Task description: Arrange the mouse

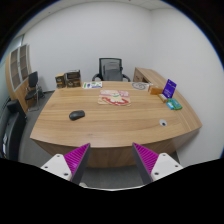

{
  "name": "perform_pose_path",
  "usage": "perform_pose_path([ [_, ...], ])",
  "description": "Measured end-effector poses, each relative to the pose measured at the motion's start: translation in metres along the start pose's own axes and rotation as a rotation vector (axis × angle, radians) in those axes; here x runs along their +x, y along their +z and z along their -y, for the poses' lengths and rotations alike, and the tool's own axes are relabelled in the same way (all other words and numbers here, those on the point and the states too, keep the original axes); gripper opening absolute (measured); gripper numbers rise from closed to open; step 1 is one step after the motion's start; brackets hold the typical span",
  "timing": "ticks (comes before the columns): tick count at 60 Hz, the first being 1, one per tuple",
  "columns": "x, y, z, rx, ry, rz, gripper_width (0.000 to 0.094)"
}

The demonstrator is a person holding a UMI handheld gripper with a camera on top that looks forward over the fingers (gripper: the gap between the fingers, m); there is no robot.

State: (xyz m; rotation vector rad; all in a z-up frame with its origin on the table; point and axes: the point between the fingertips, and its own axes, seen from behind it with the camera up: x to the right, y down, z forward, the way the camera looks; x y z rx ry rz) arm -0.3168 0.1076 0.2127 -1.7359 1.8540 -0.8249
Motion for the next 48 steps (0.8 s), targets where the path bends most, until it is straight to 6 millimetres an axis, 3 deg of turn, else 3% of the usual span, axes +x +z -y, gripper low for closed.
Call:
perform_pose_path([
  [22,-0.022,0.024,0.004,-0.004,-0.035,0.007,0.0865],
  [48,-0.107,0.058,0.009,-0.003,-0.090,0.102,0.0864],
])
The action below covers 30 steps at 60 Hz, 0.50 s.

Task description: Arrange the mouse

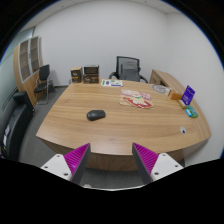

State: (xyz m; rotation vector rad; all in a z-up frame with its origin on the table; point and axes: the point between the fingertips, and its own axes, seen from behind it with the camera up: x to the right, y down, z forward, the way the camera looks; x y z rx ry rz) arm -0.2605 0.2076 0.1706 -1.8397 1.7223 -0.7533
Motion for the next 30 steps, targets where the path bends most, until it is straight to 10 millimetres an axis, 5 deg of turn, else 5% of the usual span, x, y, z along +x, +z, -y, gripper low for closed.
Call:
perform_pose_path([
  [30,-0.089,0.080,0.012,0.014,0.029,0.034,0.0866],
])
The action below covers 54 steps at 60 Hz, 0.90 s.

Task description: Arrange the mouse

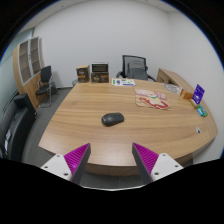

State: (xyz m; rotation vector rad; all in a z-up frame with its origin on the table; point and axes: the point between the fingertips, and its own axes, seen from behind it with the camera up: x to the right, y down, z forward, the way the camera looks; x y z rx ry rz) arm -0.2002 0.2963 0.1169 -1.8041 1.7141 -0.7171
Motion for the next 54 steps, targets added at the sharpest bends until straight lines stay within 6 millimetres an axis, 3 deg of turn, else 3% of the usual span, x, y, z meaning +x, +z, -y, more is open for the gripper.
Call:
perform_pose_path([
  [8,-0.012,0.030,0.006,0.018,0.036,-0.018,0.0865],
  [17,-0.007,0.060,0.017,0.068,0.091,-0.048,0.0863],
  [25,-0.009,0.091,0.013,0.060,0.120,-0.049,0.0863],
  [54,-0.015,0.187,0.026,0.061,0.057,-0.073,0.0867],
])
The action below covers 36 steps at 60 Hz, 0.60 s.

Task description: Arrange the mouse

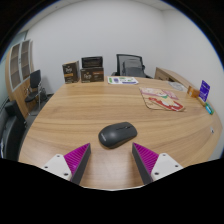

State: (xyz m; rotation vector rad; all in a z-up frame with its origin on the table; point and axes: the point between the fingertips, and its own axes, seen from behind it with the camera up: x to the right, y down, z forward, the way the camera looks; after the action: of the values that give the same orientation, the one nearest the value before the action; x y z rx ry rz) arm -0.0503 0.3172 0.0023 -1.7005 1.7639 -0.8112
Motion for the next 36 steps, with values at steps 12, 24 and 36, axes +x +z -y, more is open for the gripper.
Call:
perform_pose_path([
  [12,-0.004,0.030,0.007,-0.013,0.011,0.009,0.0865],
  [24,-0.004,0.050,0.023,0.001,0.001,0.009,0.0873],
  [36,-0.014,0.069,0.039,0.009,-0.024,0.045,0.0863],
])
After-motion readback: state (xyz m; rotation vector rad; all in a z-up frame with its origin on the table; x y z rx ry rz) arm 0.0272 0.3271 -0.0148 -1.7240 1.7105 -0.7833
